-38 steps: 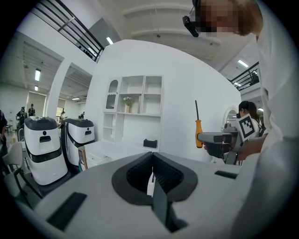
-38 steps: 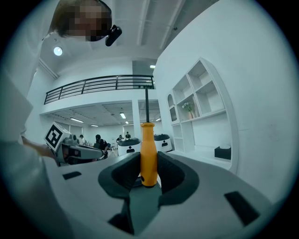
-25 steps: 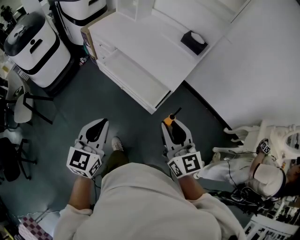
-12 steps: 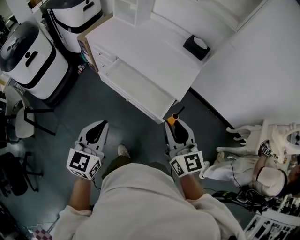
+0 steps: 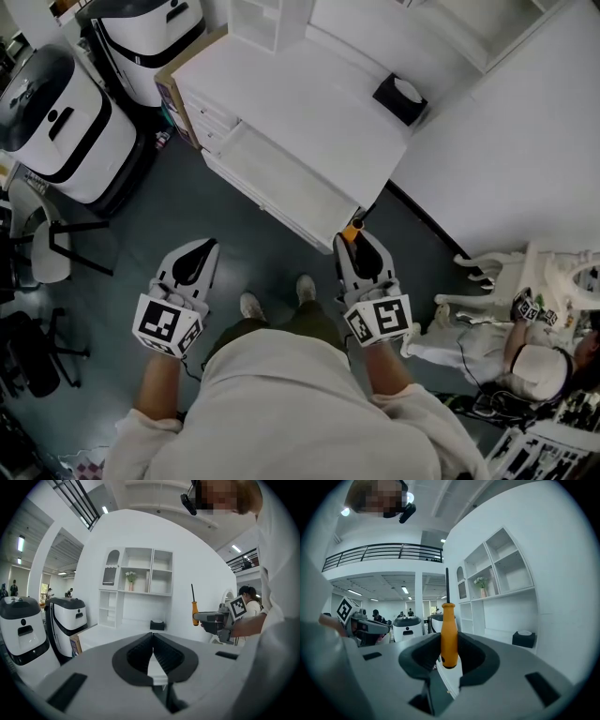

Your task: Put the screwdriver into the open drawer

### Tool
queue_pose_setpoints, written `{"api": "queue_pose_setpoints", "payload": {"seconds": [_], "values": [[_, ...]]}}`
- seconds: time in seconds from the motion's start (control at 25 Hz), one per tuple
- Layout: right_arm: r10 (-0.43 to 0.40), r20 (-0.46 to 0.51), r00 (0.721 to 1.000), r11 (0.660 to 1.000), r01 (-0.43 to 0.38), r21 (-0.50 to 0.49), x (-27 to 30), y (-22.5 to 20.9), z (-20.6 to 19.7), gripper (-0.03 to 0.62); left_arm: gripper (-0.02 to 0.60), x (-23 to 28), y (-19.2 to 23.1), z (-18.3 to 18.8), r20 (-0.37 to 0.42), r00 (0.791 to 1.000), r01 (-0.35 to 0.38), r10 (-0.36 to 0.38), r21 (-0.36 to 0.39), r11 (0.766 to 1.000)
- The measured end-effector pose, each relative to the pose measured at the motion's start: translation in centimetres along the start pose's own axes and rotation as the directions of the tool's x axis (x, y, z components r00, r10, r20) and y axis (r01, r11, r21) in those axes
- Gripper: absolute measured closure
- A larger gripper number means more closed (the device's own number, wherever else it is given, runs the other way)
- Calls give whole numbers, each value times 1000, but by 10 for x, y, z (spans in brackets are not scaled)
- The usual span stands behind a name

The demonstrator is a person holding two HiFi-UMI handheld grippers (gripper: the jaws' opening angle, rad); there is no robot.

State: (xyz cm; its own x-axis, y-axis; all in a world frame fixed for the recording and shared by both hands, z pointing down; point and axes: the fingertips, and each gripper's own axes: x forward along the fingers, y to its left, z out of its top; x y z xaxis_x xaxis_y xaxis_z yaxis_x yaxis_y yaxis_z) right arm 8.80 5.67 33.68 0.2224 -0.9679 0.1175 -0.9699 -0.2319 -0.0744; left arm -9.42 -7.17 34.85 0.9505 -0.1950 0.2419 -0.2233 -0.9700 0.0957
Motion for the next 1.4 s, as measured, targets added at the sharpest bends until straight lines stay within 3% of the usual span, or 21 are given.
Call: {"api": "queue_pose_setpoints", "payload": {"seconds": [0.36, 0.64, 0.96, 1.4], "values": [[109, -45, 993, 994, -110, -21, 57, -31, -17, 476, 577, 28, 12, -3, -4, 992, -123, 122, -32, 992], [211, -115, 971, 975, -218, -48, 110, -50, -33, 476, 577, 50, 20, 2, -4, 977, -212, 212, -62, 975], [286, -241, 928, 946, -313, -85, 165, -72, -74, 476, 577, 63, 25, -2, -28, 954, -299, 298, -97, 949], [331, -419, 846, 900, -417, -131, 220, -80, -152, 476, 577, 45, 36, -20, -78, 902, -432, 425, -148, 890]]}}
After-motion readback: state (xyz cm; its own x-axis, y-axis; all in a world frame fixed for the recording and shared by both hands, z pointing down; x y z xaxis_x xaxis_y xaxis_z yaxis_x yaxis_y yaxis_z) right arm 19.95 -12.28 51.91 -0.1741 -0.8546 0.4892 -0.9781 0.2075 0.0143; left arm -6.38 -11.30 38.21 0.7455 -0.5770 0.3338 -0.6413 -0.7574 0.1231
